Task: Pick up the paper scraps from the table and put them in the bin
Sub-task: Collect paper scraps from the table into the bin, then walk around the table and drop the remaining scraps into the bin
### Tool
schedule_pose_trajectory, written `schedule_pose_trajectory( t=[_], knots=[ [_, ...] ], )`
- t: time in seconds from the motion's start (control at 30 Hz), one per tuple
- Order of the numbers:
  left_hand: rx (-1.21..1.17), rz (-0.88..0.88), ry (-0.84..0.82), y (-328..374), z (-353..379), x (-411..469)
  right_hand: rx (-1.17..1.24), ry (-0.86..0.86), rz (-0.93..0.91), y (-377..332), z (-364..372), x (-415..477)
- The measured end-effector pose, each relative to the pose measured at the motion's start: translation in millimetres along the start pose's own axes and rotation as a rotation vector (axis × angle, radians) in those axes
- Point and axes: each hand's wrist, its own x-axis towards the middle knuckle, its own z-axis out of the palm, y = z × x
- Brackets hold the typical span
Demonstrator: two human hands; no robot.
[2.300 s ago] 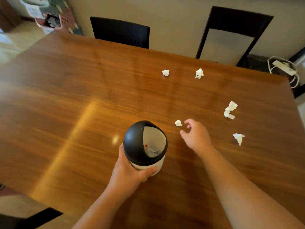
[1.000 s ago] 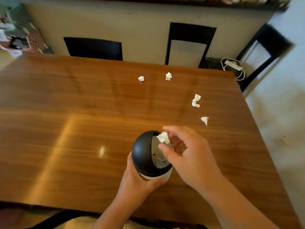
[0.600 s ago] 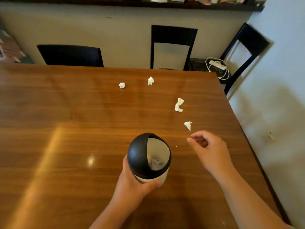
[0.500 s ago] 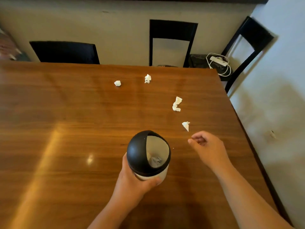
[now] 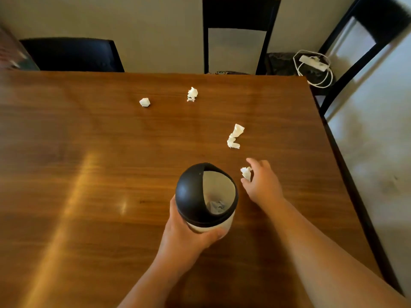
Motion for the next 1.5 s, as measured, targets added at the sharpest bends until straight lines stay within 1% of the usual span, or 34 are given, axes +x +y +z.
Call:
schedule_pose_trajectory(
  t=[0.2, 0.27, 0.33, 0.43, 0.47, 0.53, 0.63, 0.73, 0.8, 0.83, 0.87, 0.9, 0.97, 1.0, 1.03, 1.2, 1.27, 1.37, 1.5],
  knots=[
    [0.009, -0.019, -0.001, -2.8, 2.6, -7.3, -0.061, -0.015, -0.094, 5.7, 12.7, 0.2],
    [0.013, -0.03, -0.009, -5.3, -0.6, -12.3, -0.043, -0.015, -0.097, 9.8, 16.4, -10.6],
    [0.015, -0.033, -0.024, -9.1, -5.9, -20.0, 0.02, -0.023, -0.062, 12.9, 18.1, -28.3],
    [0.018, -0.038, -0.057, -16.5, -18.0, -35.1, 0.175, -0.116, 0.04, 7.2, 5.2, -62.0],
    [0.022, -0.041, -0.068, -18.6, -22.8, -40.9, 0.232, -0.121, 0.057, 1.5, -6.0, -73.3],
    [0.033, -0.041, -0.081, -20.1, -33.1, -54.0, 0.333, -0.043, 0.044, -16.0, -39.3, -97.1],
    [0.053, -0.04, -0.09, -20.4, -51.5, -74.7, 0.458, 0.184, -0.041, -56.8, -102.8, -142.9],
    [0.052, -0.005, -0.125, -18.2, -70.1, -97.3, 0.542, 0.46, -0.249, -101.1, -161.2, -204.3],
    [0.037, 0.015, -0.149, -15.7, -82.1, -113.2, 0.572, 0.605, -0.395, -129.6, -176.5, -246.6],
    [0.029, 0.028, -0.165, -14.6, -87.4, -121.0, 0.541, 0.622, -0.44, -141.8, -173.6, -263.7],
    [0.025, 0.043, -0.183, -13.7, -92.6, -129.0, 0.478, 0.576, -0.462, -152.3, -164.4, -278.2],
    [0.02, 0.059, -0.204, -12.7, -97.8, -137.0, 0.388, 0.462, -0.453, -161.7, -150.6, -291.3],
    [-0.01, 0.101, -0.255, -11.6, -109.2, -151.8, 0.168, 0.176, -0.392, -175.9, -117.4, -316.5],
    [-0.025, 0.121, -0.28, -11.9, -115.3, -158.4, 0.103, 0.123, -0.371, -178.2, -104.8, -328.9],
    [-0.032, 0.136, -0.298, -12.5, -121.9, -164.6, 0.099, 0.128, -0.358, -178.5, -97.4, -341.0],
    [-0.004, 0.179, -0.349, -18.9, -149.1, -190.8, 0.337, 0.302, -0.193, -159.6, -91.7, -401.0],
    [0.031, 0.201, -0.366, -22.8, -151.6, -200.2, 0.429, 0.344, -0.06, -138.4, -82.7, -426.5],
    [0.054, 0.248, -0.417, -25.2, -144.6, -215.8, 0.458, 0.367, 0.167, -85.0, -58.2, -471.1],
    [0.064, 0.307, -0.563, -27.7, -116.3, -240.5, 0.536, 0.335, 0.515, -2.3, -11.0, -547.3]
  ],
)
